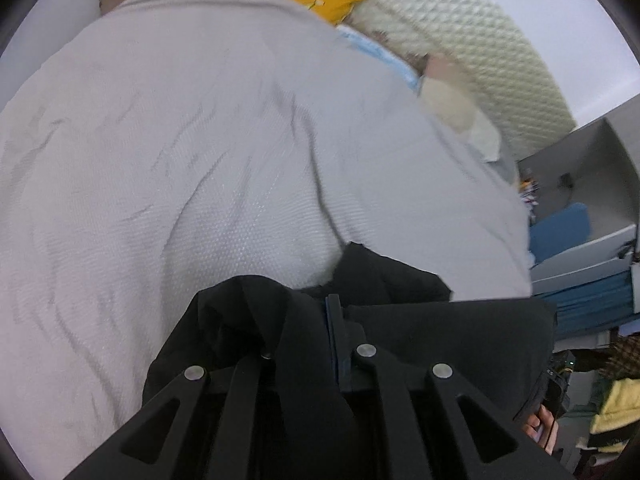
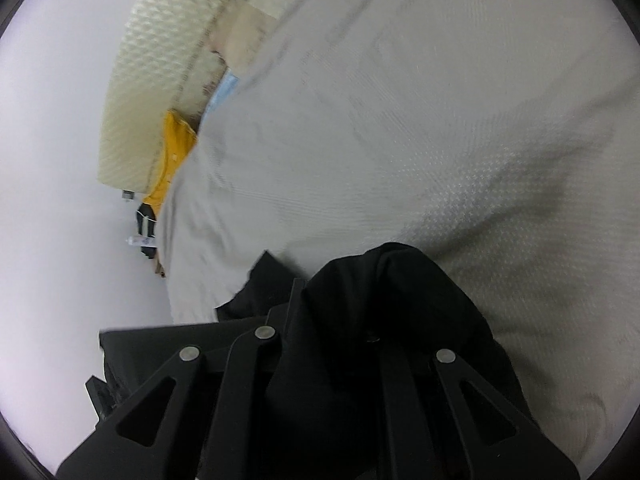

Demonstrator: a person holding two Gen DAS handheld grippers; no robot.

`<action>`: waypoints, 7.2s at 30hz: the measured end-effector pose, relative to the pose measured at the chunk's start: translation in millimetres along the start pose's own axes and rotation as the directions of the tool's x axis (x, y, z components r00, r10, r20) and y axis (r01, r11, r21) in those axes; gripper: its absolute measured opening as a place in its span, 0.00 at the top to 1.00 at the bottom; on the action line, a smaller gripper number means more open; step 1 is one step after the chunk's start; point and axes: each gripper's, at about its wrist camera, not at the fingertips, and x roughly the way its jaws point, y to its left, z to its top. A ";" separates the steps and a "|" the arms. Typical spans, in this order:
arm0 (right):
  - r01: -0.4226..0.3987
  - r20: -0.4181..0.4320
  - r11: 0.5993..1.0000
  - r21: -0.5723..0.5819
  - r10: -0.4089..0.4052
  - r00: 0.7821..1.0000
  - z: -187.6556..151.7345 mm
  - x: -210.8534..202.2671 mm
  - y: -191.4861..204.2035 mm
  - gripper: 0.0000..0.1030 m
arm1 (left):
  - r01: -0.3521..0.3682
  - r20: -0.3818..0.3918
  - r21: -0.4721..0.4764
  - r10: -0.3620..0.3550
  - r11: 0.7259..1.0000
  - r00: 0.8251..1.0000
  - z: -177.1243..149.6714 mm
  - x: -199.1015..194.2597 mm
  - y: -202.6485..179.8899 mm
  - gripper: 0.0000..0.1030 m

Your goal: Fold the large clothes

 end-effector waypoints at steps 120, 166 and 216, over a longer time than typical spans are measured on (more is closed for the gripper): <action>0.359 0.371 0.679 -0.641 -0.136 0.919 -117.3 43.2 49.8 0.00 | -0.343 0.455 0.329 0.171 0.880 0.874 -109.2 92.5 -25.5 0.13; 0.312 0.416 0.531 -0.788 0.085 0.905 -354.2 -252.7 188.4 0.00 | -0.238 0.633 0.238 0.036 0.942 0.774 -322.7 -282.5 -144.5 0.13; 0.404 0.552 0.632 -0.661 0.045 0.833 -420.1 -204.4 51.8 0.00 | -0.304 0.598 0.283 0.080 0.910 0.797 -396.6 -147.7 -52.4 0.13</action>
